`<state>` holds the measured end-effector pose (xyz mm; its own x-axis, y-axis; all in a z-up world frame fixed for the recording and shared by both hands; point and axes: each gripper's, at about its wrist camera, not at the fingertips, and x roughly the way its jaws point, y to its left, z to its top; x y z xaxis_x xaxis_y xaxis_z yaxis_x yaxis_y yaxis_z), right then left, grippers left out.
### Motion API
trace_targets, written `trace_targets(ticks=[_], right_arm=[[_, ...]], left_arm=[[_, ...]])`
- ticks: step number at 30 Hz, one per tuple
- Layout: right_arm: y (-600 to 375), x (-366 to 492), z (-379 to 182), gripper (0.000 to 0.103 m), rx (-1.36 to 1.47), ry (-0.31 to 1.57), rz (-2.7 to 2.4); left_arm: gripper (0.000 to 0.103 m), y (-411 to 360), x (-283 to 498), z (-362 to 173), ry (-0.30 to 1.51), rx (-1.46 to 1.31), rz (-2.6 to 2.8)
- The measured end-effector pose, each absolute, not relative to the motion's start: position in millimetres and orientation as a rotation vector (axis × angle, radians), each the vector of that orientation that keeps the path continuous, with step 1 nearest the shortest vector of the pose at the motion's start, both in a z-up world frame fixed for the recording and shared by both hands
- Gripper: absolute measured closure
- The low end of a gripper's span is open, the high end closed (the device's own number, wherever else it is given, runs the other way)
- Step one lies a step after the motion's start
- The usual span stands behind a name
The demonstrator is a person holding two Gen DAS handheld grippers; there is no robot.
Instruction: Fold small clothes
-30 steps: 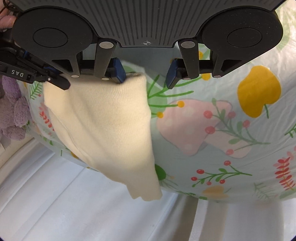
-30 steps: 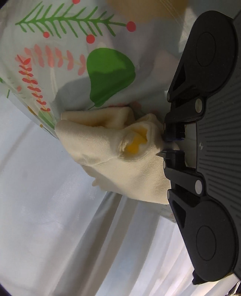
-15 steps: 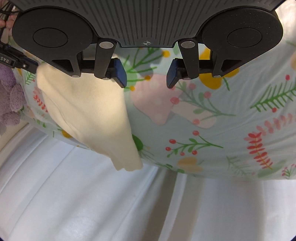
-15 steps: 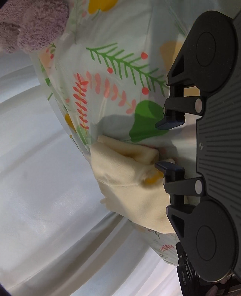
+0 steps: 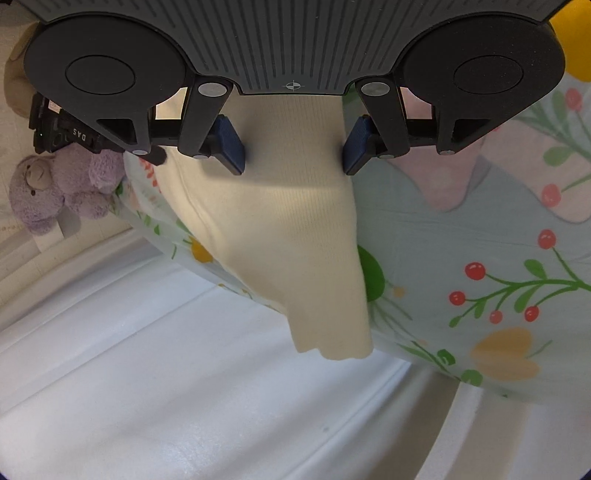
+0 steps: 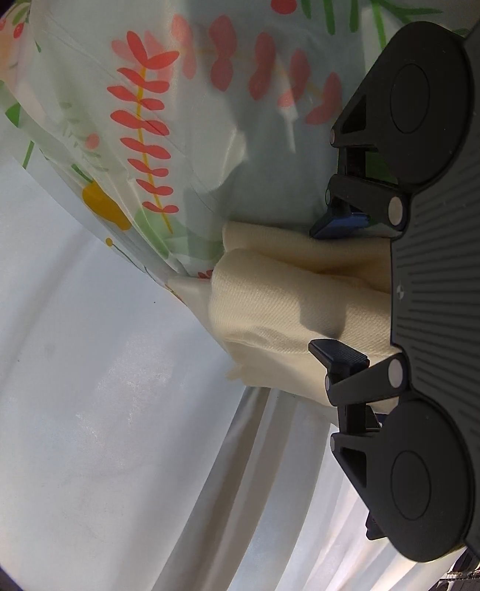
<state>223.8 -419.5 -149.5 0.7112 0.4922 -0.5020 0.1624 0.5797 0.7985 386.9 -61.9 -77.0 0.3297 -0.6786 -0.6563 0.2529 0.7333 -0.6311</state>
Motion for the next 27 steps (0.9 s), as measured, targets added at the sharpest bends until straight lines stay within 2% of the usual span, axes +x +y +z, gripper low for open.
trace_targets(ticks=[1, 4, 5, 11, 20, 24, 27], right_arm=[[-418.8, 227.3, -149.4, 0.044, 0.952, 0.785, 0.227], [-414.1, 238.1, -153.4, 0.060, 0.965, 0.804, 0.268], [-412.0, 240.6, -155.0, 0.061, 0.959, 0.809, 0.273], [-404.8, 244.7, -153.2, 0.074, 0.952, 0.787, 0.275], [-355.4, 220.9, -110.0, 0.076, 0.822, 0.775, 0.397], [-313.4, 201.1, -103.0, 0.075, 0.696, 0.818, 0.467], [-290.2, 193.7, -107.5, 0.066, 0.589, 0.878, 0.397]], left_arm=[[0.038, -61.7, 390.7, -81.4, 1.081, -0.480, -0.647], [0.038, -60.3, 395.5, -88.6, 1.084, -0.498, -0.672], [0.039, -61.0, 397.1, -90.9, 1.086, -0.494, -0.678], [0.059, -63.2, 399.1, -89.4, 1.075, -0.504, -0.661], [0.071, -28.8, 338.2, -28.6, 0.919, -0.448, -0.676], [0.072, 11.5, 301.8, -32.3, 0.934, -0.406, -0.586], [0.071, 26.3, 288.2, -45.4, 0.978, -0.318, -0.444]])
